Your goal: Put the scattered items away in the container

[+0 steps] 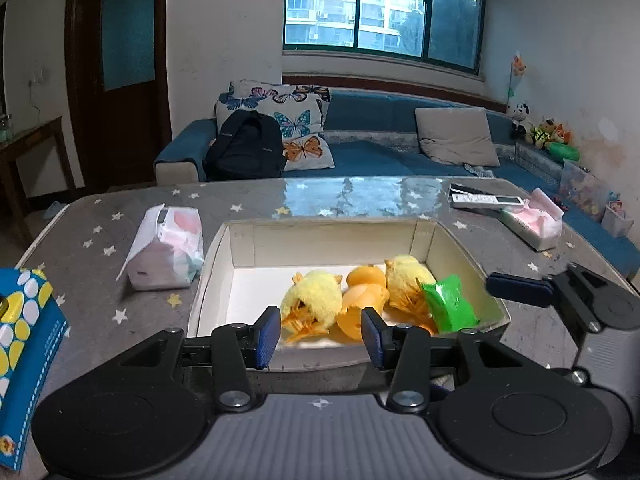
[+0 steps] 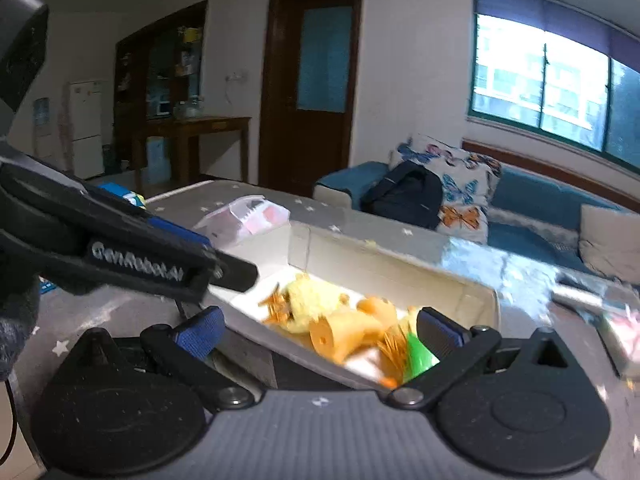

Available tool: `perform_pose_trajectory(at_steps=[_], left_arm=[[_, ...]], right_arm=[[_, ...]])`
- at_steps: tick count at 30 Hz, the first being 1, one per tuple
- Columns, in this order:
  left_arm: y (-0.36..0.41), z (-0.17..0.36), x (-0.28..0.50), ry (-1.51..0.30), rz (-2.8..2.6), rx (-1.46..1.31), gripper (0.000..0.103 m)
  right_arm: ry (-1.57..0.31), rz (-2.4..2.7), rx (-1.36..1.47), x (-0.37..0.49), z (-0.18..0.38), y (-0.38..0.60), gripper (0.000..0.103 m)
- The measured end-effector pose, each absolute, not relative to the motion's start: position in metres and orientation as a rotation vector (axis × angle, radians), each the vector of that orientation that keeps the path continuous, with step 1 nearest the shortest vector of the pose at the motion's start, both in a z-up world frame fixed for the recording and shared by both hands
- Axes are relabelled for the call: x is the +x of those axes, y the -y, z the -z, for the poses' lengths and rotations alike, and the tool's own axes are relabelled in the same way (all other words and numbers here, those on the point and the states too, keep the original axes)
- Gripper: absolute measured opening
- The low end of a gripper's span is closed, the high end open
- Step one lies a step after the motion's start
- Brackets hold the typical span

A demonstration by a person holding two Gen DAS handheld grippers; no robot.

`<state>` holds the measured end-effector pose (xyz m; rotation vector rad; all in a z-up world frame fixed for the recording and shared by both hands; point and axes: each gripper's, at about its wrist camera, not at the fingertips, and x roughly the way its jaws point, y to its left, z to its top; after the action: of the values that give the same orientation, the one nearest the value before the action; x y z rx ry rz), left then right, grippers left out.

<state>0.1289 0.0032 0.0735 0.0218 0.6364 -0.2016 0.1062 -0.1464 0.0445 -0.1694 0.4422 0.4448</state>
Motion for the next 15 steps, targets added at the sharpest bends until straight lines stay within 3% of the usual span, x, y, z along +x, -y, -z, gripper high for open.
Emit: perform_pose_trajectory(at_steps=[15], left_arm=[[-0.007,-0.05,0.095,-0.667,0.146,-0.002,0.047]], right_arm=[[-0.454,-0.324,-0.129,0.061,-0.027,0.162,0.103]])
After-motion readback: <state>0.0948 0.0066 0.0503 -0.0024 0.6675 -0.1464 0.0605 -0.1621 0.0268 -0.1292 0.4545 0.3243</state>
